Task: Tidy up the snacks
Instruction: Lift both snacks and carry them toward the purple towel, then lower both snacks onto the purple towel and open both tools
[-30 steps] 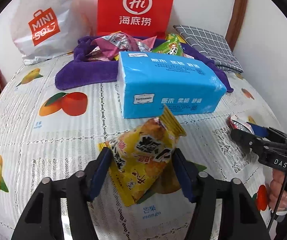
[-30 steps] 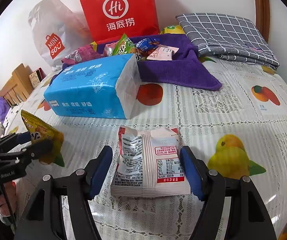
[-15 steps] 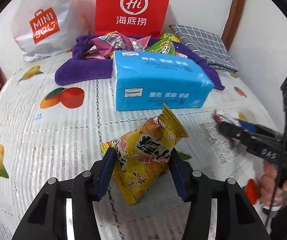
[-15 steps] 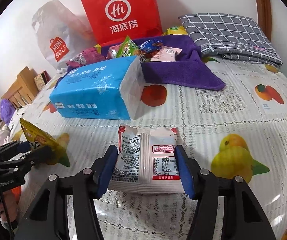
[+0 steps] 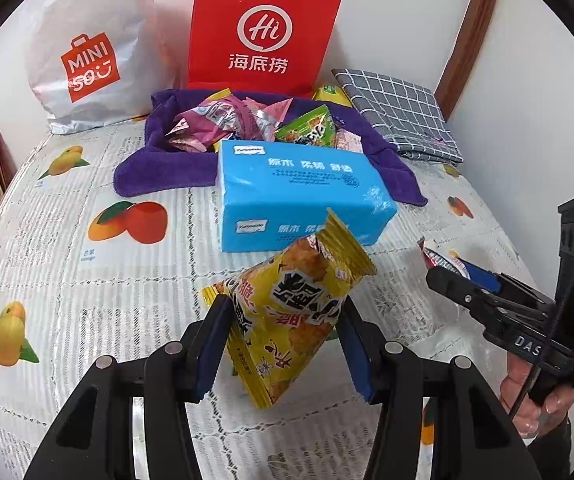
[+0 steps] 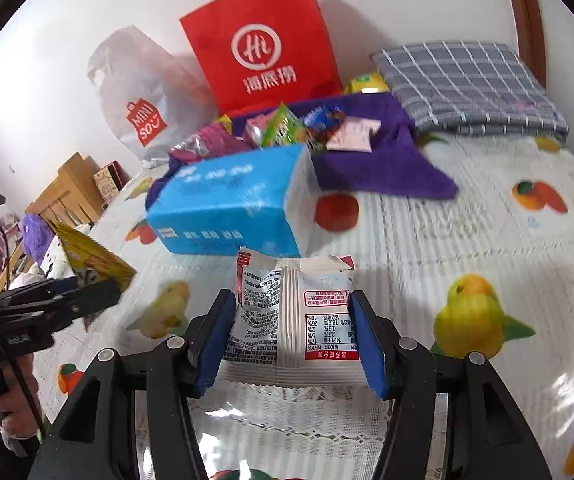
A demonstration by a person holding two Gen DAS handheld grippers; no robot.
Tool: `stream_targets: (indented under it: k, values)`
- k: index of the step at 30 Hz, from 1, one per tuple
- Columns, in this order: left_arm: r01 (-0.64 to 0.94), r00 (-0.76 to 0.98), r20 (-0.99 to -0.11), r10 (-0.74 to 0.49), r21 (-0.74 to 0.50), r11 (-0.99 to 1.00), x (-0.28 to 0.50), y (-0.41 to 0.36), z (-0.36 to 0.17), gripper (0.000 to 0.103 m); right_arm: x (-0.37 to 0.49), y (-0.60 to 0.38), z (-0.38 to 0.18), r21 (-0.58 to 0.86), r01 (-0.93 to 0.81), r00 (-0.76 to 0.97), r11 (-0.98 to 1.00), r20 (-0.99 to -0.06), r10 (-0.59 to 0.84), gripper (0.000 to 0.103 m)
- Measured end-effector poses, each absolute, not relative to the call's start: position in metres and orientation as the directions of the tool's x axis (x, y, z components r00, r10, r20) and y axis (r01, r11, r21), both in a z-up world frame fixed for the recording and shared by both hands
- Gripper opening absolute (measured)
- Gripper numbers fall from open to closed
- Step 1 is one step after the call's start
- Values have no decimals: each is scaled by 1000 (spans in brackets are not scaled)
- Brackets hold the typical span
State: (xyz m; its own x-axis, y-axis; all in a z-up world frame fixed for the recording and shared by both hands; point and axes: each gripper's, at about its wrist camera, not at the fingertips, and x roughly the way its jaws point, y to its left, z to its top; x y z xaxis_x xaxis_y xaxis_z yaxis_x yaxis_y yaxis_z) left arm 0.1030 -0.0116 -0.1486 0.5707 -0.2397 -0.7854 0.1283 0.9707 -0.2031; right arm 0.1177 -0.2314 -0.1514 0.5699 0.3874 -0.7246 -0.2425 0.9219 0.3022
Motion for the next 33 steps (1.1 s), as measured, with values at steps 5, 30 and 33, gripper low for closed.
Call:
stream_targets:
  k: [5,30,33]
  values:
    - [138,561,-787,-256,-216,966,108,-15,-143,51,120,-231,-129,317,-260,603,912,-685,410,58]
    - [130,584,-778,-230,-189,973,178,-1,-103,51,210,-197,-68,249,-290,629,924,-678,380,58]
    - [126,595,-774,-216,-175,976,194,2,-97,51,233,-197,-66,253,-279,627,926,-683,375,58]
